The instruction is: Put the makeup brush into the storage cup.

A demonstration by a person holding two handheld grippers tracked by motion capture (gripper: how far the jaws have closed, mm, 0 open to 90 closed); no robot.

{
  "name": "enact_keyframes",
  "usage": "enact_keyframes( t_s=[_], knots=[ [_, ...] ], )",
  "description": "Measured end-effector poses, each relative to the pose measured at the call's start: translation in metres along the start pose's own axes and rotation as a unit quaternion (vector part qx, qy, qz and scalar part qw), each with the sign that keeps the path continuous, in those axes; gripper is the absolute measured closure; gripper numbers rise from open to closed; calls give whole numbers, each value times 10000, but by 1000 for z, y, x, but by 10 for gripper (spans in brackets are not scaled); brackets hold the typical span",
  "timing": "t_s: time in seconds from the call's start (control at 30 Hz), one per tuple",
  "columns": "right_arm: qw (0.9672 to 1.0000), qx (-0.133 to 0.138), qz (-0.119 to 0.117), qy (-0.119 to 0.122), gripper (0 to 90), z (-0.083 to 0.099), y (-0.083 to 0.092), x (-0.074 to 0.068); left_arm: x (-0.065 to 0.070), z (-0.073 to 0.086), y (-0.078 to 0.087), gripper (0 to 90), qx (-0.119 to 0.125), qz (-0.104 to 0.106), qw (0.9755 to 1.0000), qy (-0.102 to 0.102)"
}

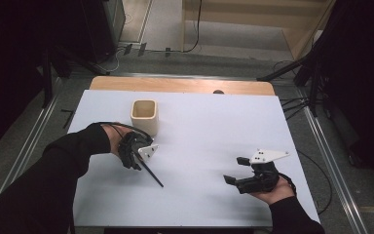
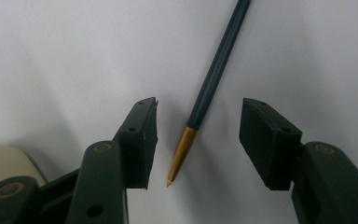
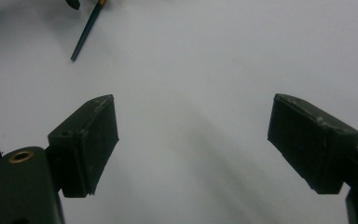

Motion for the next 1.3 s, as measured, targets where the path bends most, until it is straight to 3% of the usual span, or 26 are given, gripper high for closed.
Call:
enact_keyframes(
  t_s=[0.2,0.37,0.47,0.57,0.87,1.07,1.3],
  knots=[
    [10000,7,11,-6,168,0,0,0,1,1,-8,571,-149,55,9998,-138],
    [10000,1,4,3,168,0,0,0,-2,1,-10,585,-206,125,9997,-98],
    [10000,-12,5,-14,169,0,0,0,-3,1,-9,644,-223,203,9995,-89],
    [10000,-13,3,-14,169,0,0,0,-5,0,-9,658,-254,249,9994,42],
    [10000,-36,2,-17,169,0,-1,0,-7,-1,-11,738,-283,216,9993,66],
    [10000,-43,1,-4,170,0,-1,0,-6,-3,-11,813,-322,189,9993,-43],
    [10000,-27,-5,1,170,0,-1,0,-8,-2,-11,845,-285,248,9992,116]
  ],
)
Point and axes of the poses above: each handheld gripper's, and its own axes: y roughly backward along the jaws, z roughly out of its underside, x roughly to its right, the point moved 1 cm from there along -y, roughly forward along the jaws, and after that the axes turned 6 degrees about x, right-handed, at the moved point
